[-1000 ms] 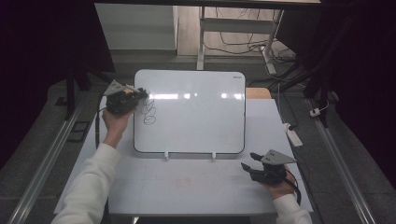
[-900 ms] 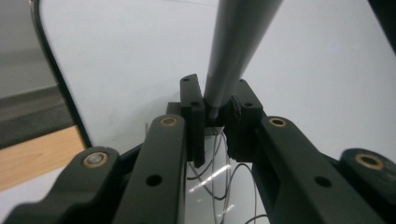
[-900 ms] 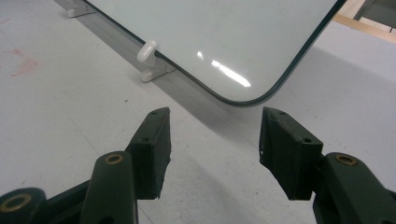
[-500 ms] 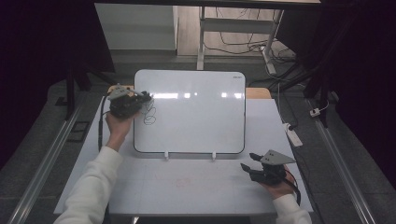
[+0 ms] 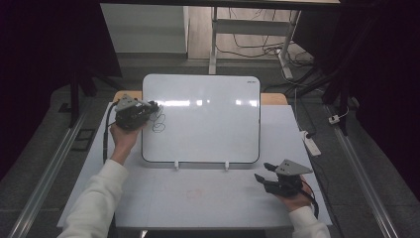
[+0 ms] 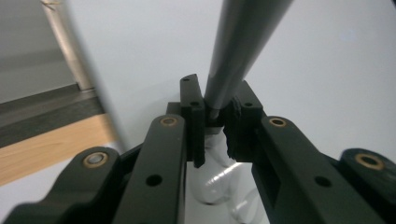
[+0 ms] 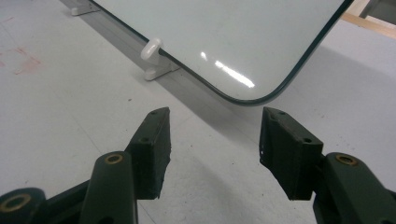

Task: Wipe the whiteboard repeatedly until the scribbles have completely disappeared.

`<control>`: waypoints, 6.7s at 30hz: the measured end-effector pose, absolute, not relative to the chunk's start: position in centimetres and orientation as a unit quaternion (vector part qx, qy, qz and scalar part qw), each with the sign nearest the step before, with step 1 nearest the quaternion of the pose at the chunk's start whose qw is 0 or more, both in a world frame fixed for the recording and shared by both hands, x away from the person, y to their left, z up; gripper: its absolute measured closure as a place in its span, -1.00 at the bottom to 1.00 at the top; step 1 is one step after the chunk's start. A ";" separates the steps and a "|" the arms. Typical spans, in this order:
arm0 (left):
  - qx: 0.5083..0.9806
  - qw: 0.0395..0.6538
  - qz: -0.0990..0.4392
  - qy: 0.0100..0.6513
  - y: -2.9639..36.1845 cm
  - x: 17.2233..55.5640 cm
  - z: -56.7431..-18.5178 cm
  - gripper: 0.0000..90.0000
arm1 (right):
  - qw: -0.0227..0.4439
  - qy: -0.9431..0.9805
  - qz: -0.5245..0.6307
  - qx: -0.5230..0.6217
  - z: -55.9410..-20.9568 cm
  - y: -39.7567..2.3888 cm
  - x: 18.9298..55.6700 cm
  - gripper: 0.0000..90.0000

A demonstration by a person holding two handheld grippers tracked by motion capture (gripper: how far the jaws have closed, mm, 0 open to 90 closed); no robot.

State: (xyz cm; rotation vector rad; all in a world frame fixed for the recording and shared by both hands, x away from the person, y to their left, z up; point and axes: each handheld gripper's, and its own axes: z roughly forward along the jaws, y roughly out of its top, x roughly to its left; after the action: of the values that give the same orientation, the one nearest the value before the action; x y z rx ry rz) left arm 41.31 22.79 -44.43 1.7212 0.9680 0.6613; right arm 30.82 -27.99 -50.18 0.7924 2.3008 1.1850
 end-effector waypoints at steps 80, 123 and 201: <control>0.721 0.515 0.260 0.384 20.3 41.5 -44.7 0.74 | 0.212 0.832 0.428 0.281 -50.2 -27.8 30.7 -0.04; 0.736 0.506 0.255 0.371 20.4 39.3 -46.4 0.74 | 0.214 0.831 0.428 0.282 -50.1 -27.9 30.6 -0.04; 0.705 0.536 0.224 0.406 21.9 38.8 -47.4 0.74 | 0.212 0.833 0.429 0.279 -50.1 -27.6 30.5 -0.05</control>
State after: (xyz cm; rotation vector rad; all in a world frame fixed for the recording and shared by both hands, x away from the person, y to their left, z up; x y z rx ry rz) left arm 38.81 21.91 -47.41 1.6782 0.9667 0.5343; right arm 30.46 -27.65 -50.09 0.7737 2.3128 1.1920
